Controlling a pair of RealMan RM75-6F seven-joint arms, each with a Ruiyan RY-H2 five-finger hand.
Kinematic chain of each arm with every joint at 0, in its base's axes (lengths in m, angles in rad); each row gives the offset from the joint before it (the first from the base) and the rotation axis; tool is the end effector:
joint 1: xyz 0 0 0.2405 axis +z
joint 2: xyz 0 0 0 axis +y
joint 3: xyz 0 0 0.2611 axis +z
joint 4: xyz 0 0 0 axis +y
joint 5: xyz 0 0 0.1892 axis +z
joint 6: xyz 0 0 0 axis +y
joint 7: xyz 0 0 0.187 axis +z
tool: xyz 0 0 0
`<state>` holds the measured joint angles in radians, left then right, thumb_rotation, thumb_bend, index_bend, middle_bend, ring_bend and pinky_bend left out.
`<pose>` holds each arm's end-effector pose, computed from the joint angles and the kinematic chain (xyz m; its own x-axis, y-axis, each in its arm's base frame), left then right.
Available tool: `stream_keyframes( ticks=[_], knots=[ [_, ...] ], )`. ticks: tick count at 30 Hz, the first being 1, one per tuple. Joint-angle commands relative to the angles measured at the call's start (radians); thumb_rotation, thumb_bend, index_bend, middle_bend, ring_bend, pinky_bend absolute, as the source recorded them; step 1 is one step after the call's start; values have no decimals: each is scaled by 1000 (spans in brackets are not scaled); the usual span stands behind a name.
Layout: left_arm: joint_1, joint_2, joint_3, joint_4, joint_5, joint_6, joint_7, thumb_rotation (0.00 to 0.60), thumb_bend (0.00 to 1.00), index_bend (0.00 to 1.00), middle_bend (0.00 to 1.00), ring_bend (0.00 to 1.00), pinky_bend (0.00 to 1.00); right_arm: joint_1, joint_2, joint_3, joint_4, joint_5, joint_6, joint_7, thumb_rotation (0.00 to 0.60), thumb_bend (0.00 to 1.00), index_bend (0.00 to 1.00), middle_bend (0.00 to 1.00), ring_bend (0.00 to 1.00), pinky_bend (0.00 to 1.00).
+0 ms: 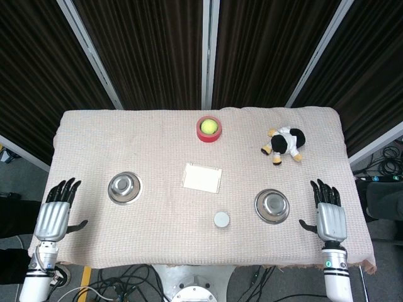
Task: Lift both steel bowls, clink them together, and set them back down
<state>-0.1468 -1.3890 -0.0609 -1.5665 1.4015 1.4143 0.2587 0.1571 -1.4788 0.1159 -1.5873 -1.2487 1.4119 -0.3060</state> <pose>-0.2937 0.2406 0.0902 0.4165 0.0731 0.9062 0.9084 0.0062 -0.4180 -0.2975 -0.2490 0.0724 0.3264 -0.0774 0.9420 -0.9314 0.1436 0.3345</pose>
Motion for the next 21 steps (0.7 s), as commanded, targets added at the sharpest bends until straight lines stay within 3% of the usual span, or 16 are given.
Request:
stream_keyframes(
  ticks=[1,10,17,21],
  knots=[
    [-5,-2,-2,3,0,-5,-2,600,0,95,47,2,117,-1,1,0,0,0,1,-1,600,0,0,0,0,0],
    [-68,7,-10,19,36,-74,-18,600,0,97,47,2,118,28,17,11,-29,44,-79,-15,600,0,0,0,0,0],
    [-235,49,-46,18,48,-309,-123,600,21,100,47,2,140,117,51,46,-89,240,-276,-97,600,8,0,0,0,0],
    [-327,62,-58,18,42,-436,-128,600,119,98,47,2,144,173,27,77,-80,309,-331,-115,600,25,0,0,0,0]
  ],
)
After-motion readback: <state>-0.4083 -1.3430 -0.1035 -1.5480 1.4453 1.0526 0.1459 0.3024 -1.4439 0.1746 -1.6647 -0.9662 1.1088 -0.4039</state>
